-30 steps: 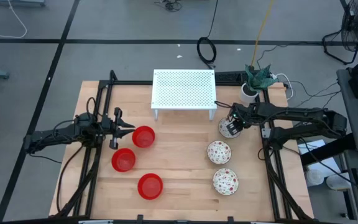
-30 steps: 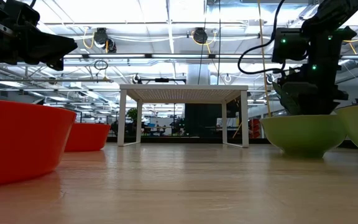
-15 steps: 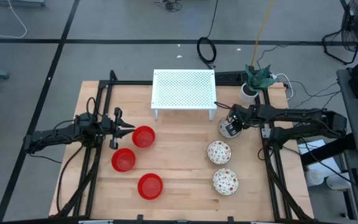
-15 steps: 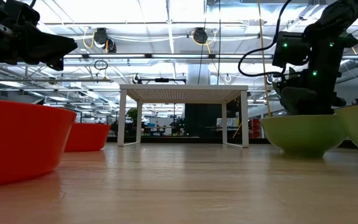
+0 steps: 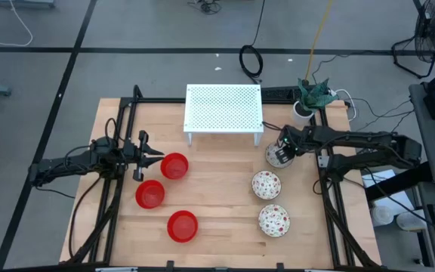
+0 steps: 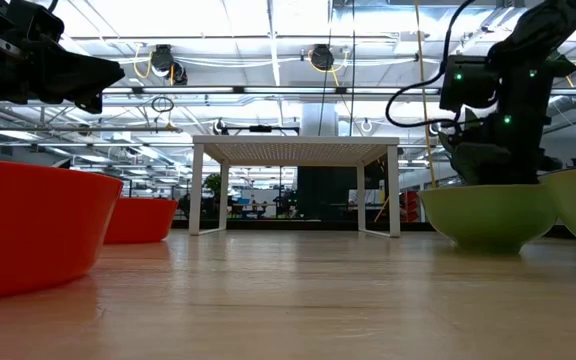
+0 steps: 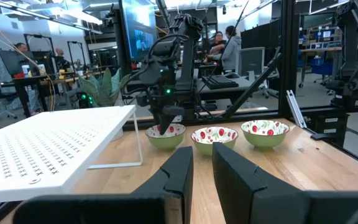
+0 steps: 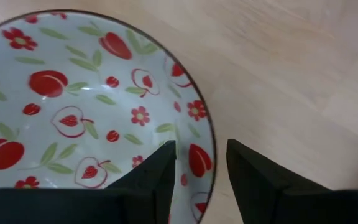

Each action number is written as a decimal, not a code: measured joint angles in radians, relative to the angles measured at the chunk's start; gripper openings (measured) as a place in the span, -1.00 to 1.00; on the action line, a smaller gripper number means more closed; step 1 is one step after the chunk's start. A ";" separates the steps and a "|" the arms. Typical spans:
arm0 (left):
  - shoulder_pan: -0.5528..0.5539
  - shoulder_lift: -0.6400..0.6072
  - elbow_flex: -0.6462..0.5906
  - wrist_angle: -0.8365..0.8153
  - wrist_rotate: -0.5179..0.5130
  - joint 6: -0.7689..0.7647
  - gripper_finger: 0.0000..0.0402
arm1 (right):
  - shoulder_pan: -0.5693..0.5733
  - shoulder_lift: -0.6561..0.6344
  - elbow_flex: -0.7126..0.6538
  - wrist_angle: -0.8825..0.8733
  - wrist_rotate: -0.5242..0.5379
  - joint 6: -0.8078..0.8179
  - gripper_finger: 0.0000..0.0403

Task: Pick & Place Mini bowls
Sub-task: Put the top white patterned bowl on the shelf

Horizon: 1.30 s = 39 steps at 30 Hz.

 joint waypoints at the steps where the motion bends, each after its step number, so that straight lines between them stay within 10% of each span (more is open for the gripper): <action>1: 0.000 0.000 0.000 0.000 0.000 0.000 -0.68 | -0.007 0.000 0.000 -0.002 -0.011 -0.003 -0.36; 39: 0.000 0.000 0.000 0.000 0.000 0.000 -0.68 | -0.059 0.000 0.027 -0.028 -0.076 -0.057 -0.56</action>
